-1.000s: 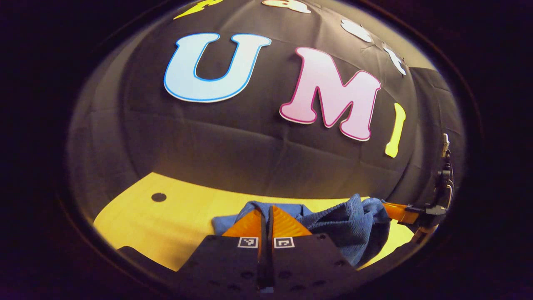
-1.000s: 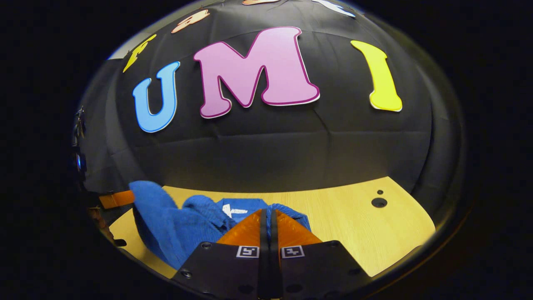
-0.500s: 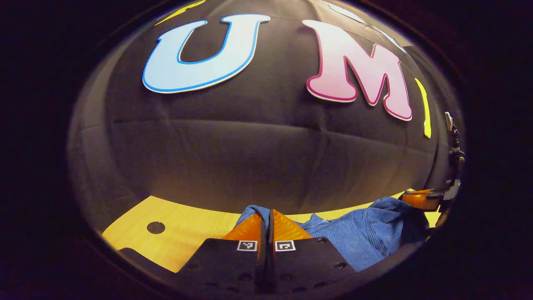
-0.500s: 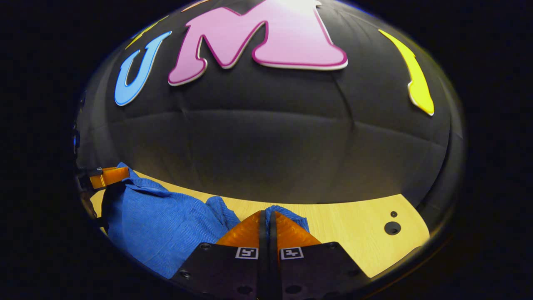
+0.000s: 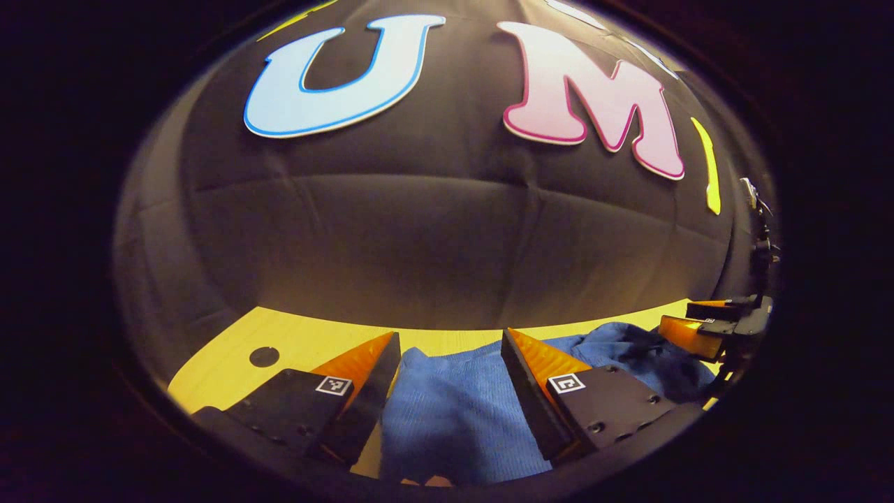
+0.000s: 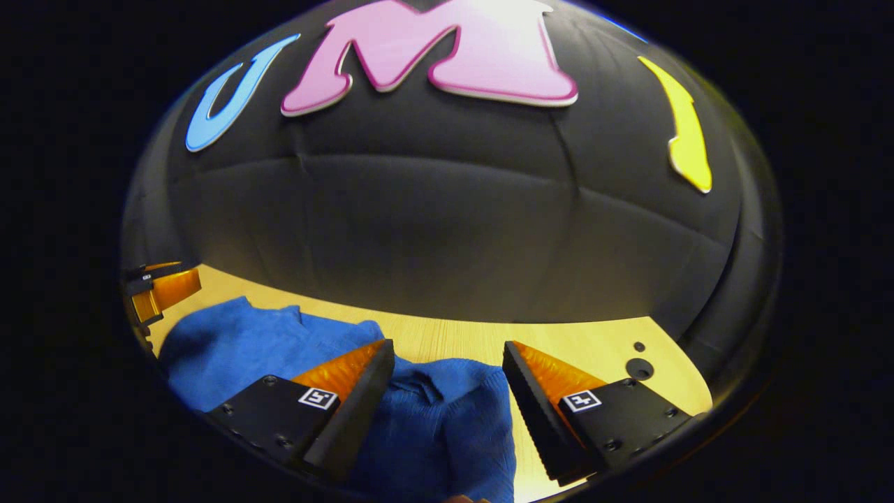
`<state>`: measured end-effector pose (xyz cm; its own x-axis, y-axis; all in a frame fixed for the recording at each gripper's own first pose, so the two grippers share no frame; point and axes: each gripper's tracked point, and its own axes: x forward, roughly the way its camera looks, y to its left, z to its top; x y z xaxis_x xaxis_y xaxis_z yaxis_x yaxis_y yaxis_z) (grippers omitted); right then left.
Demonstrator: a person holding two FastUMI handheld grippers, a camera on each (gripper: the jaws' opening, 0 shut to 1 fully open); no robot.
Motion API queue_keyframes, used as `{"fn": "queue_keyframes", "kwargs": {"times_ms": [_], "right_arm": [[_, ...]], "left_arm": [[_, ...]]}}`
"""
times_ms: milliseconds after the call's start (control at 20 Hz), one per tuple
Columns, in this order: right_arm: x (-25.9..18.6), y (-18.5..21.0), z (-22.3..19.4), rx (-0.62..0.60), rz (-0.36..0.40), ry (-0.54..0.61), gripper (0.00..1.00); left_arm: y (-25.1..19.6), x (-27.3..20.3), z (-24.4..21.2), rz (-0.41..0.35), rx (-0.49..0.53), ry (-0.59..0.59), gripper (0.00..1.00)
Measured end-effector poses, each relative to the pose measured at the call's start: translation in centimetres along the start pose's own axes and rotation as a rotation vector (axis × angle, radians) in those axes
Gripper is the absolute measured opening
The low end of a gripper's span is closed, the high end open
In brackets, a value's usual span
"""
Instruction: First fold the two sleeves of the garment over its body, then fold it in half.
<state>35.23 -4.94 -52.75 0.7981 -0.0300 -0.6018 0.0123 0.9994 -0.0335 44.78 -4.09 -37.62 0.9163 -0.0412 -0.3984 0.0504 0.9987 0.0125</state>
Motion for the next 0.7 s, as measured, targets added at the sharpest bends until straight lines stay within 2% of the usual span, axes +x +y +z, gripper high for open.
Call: {"fn": "queue_keyframes", "kwargs": {"times_ms": [150,200,250,350,400,450,550,700], "right_arm": [[-5.8,-0.6,2.7,0.047,-0.036,-0.099,0.98],[-8.3,-0.4,3.7,0.06,-0.034,-0.125,0.98],[-10.8,-0.3,4.4,0.066,-0.035,-0.149,0.98],[-15.8,0.0,5.7,0.051,-0.022,-0.197,0.97],[-18.4,0.3,6.3,0.039,-0.019,-0.209,0.97],[-20.9,0.7,6.9,0.033,-0.011,-0.216,0.97],[-26.3,1.4,8.9,0.024,0.009,-0.242,0.97],[-33.4,1.6,11.8,0.001,0.012,-0.289,0.97]], "left_arm": [[-0.2,-7.3,2.6,-0.01,0.007,-0.078,0.84],[-0.2,-10.1,3.5,-0.01,0.014,-0.107,0.82],[-0.2,-13.0,4.4,-0.015,0.021,-0.14,0.84],[-0.3,-18.8,7.7,-0.027,0.023,-0.274,0.84],[-0.5,-21.8,8.6,-0.037,0.014,-0.299,0.85],[-0.5,-25.0,9.5,-0.042,0.01,-0.318,0.82],[-0.3,-30.9,10.9,-0.045,0.017,-0.325,0.85],[-0.8,-38.5,13.4,-0.05,0.038,-0.342,0.81]]}}
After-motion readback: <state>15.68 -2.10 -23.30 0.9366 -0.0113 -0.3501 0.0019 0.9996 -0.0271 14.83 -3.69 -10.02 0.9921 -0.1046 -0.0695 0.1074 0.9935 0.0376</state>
